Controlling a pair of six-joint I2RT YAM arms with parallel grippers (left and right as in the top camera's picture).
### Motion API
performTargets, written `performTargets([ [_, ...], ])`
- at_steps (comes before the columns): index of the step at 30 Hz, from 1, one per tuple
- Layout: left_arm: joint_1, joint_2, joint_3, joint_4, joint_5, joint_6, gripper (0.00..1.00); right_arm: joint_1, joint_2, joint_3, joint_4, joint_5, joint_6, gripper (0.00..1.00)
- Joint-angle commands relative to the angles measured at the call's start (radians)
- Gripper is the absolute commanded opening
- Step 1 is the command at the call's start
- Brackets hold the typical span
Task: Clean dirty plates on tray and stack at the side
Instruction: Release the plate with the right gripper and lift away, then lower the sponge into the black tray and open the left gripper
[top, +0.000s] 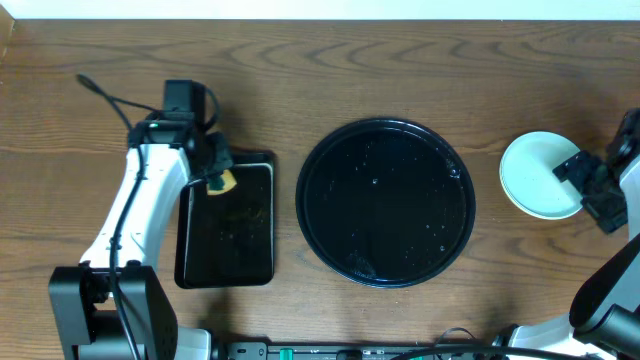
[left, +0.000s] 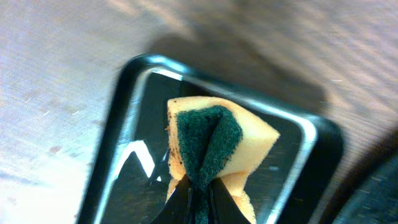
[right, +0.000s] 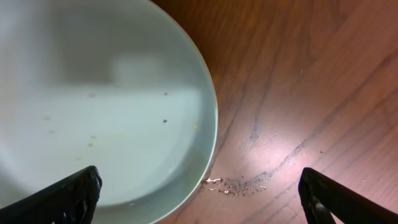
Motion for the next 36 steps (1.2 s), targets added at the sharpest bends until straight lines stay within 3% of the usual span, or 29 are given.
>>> performTargets([
  [1, 0.041, 0.006, -0.065, -0.002, -0.005, -0.005, 0.07, 0.006, -0.016, 0.086, -0.032, -0.006, -0.041, 0.99],
  [13, -0.055, 0.006, -0.208, 0.001, 0.036, 0.0, 0.07, 0.049, -0.016, 0.182, -0.096, -0.006, -0.066, 0.99],
  [14, -0.055, 0.006, -0.208, 0.003, 0.037, -0.001, 0.11, 0.052, -0.016, 0.182, -0.101, -0.004, -0.069, 0.99],
  [15, -0.055, 0.006, -0.208, 0.006, 0.037, -0.002, 0.33, 0.056, -0.016, 0.182, -0.104, -0.002, -0.076, 0.99],
  [16, -0.055, 0.006, -0.208, 0.008, 0.037, -0.002, 0.75, 0.057, -0.016, 0.182, -0.104, -0.002, -0.089, 0.99],
  [17, -0.055, 0.006, -0.208, 0.008, 0.037, -0.003, 0.79, 0.058, -0.016, 0.182, -0.105, -0.002, -0.102, 0.99],
  [27, -0.058, -0.029, -0.151, -0.019, 0.037, 0.004, 0.81, 0.077, -0.021, 0.217, -0.12, -0.025, -0.155, 0.99],
  [36, -0.124, -0.247, -0.055, -0.051, 0.037, 0.1, 0.86, 0.13, -0.057, 0.367, -0.086, -0.295, -0.404, 0.99],
])
